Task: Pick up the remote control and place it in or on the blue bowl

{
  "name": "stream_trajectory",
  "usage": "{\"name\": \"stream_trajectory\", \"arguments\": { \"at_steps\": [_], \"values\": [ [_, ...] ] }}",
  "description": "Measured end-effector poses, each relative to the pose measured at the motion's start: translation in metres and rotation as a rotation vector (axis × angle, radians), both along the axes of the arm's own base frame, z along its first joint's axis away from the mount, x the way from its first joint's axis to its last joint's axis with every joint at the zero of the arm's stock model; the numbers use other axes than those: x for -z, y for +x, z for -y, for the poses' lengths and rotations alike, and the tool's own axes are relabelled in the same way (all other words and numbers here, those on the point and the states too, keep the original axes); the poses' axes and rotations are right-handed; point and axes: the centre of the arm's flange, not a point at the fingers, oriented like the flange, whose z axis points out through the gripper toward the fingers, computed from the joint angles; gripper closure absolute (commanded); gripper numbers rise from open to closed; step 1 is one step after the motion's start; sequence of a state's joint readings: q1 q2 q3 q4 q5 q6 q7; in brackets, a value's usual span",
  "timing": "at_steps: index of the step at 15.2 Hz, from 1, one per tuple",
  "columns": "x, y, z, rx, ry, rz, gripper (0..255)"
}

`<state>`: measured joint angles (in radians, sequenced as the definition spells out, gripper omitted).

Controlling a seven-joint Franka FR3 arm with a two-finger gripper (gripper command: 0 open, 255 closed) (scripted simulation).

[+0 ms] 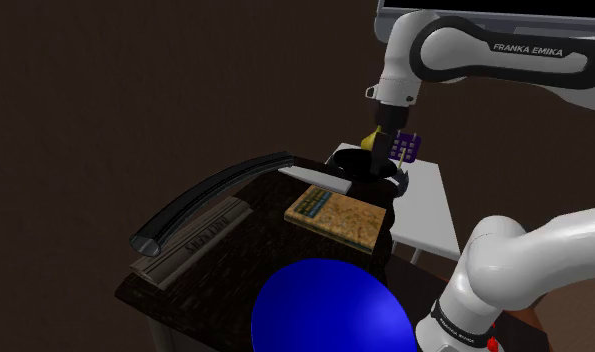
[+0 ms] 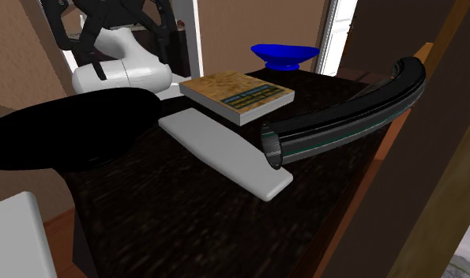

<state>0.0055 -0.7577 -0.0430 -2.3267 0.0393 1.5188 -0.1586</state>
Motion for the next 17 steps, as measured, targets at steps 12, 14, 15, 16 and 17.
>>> {"name": "stream_trajectory", "arguments": {
  "at_steps": [12, 14, 15, 16, 17],
  "values": [
    [0.021, 0.119, -0.051, -0.048, -0.06, 0.033, 0],
    [0.023, 0.141, -0.064, -0.058, -0.072, 0.041, 0],
    [0.026, 0.146, -0.069, -0.061, -0.075, 0.042, 0],
    [0.03, 0.149, -0.071, -0.062, -0.076, 0.043, 0],
    [0.033, 0.15, -0.071, -0.063, -0.077, 0.044, 0]
  ]
}}
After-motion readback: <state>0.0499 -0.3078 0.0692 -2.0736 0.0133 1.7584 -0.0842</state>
